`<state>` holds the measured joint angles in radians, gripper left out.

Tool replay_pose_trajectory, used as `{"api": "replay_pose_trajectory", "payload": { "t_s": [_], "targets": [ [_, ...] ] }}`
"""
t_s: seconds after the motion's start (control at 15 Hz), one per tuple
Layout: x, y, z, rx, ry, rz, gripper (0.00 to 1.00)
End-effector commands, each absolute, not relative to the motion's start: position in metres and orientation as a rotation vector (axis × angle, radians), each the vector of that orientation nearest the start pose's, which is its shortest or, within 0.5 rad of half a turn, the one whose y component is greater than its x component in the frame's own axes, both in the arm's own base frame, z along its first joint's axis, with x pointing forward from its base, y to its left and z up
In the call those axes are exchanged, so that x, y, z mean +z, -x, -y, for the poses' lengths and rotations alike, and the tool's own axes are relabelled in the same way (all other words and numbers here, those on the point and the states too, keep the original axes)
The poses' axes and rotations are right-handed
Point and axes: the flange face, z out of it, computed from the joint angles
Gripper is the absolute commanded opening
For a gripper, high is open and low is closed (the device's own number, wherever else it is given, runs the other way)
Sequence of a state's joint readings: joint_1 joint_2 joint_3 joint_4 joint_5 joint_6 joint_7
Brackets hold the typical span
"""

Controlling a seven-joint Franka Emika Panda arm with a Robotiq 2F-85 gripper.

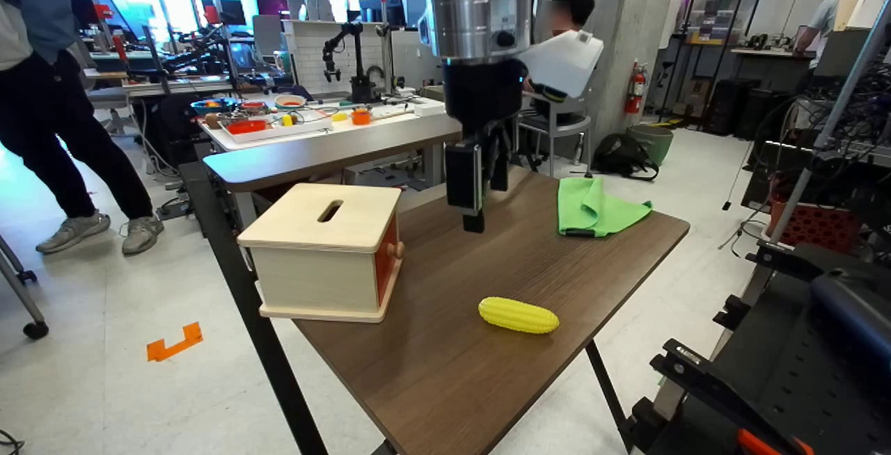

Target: Open the chest drawer.

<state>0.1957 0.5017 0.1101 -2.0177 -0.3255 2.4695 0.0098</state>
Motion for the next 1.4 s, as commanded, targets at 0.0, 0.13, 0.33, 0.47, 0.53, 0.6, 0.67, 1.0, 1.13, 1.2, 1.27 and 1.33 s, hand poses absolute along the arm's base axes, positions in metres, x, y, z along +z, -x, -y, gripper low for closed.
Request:
{"api": "replay_pose_trajectory", "payload": {
  "t_s": [0.0,0.13,0.33,0.47,0.53,0.6,0.67,1.0,1.13,1.2,1.27,1.33],
  "targets": [
    [0.172,-0.595,-0.180,0.023,3.129,0.974,1.00],
    [0.160,-0.603,-0.183,0.023,3.103,1.016,1.00],
    [0.147,-0.614,-0.188,-0.028,3.080,1.033,1.00],
    [0.139,-0.620,-0.192,-0.087,3.058,1.016,1.00],
    [0.136,-0.622,-0.195,-0.115,3.048,1.005,1.00],
    [0.132,-0.624,-0.197,-0.143,3.028,1.002,1.00],
    [0.129,-0.626,-0.200,-0.167,3.015,1.003,1.00],
    [0.119,-0.632,-0.211,-0.224,2.948,1.066,1.00],
    [0.117,-0.634,-0.216,-0.218,2.924,1.127,1.00],
    [0.117,-0.635,-0.218,-0.221,2.911,1.149,1.00],
    [0.117,-0.636,-0.221,-0.223,2.899,1.167,1.00],
    [0.116,-0.637,-0.224,-0.228,2.893,1.190,1.00]
  ]
}}
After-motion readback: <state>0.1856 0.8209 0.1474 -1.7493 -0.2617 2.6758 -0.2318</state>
